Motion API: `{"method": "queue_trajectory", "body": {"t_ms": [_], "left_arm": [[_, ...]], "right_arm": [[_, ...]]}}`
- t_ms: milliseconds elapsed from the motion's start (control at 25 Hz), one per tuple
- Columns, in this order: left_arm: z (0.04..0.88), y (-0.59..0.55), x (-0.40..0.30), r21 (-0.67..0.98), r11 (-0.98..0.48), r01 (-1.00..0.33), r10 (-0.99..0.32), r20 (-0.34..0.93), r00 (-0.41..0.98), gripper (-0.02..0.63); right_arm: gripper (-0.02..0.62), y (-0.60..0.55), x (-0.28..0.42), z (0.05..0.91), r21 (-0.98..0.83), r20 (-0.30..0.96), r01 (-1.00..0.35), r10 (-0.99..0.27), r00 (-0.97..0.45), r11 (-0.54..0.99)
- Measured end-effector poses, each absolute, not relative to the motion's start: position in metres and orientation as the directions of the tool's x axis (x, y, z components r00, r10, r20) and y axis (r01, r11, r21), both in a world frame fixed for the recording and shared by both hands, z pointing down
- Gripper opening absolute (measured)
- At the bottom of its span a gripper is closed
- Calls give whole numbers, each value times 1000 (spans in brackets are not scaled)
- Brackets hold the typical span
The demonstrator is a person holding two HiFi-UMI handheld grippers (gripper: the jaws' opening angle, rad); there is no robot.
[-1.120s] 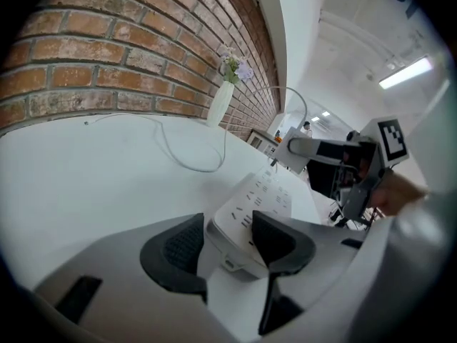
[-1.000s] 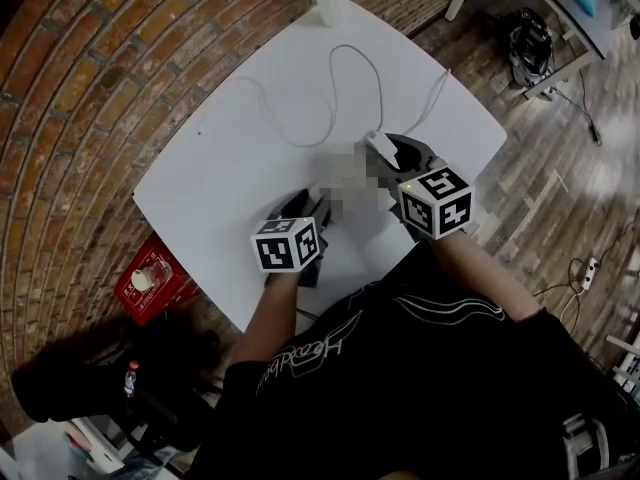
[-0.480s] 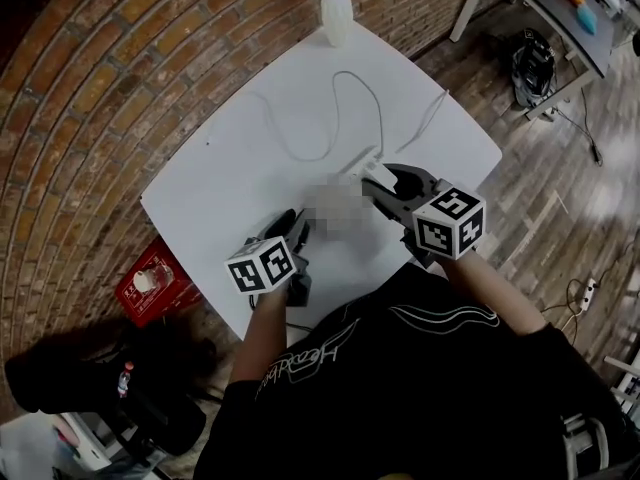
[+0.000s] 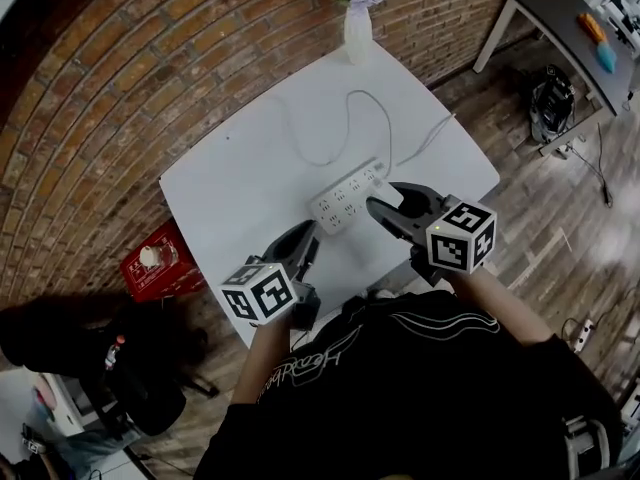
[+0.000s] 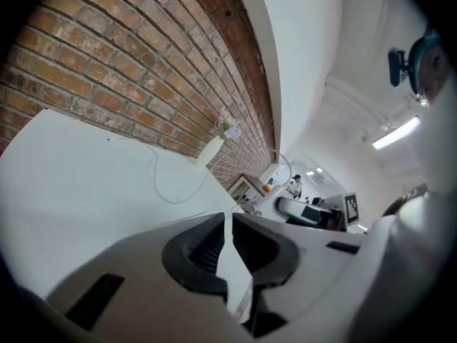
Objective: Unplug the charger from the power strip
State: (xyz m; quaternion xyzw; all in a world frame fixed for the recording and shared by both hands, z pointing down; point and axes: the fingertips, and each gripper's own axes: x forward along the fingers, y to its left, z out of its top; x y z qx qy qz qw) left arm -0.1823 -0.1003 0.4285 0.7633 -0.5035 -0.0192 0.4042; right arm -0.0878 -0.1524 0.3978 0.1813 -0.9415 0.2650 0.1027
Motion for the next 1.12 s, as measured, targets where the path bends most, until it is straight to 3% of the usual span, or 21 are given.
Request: {"method": "queue_trajectory", "body": {"t_ms": [440, 1120], "left_arm": [[356, -55, -129, 592, -208, -779, -865, 261, 429, 20], [332, -37, -85, 519, -256, -816, -882, 220, 417, 9]], "right_arm": [[123, -97, -43, 362, -499, 181, -242, -173, -968, 832], [123, -81, -16, 341, -490, 99, -147, -113, -989, 859]]}}
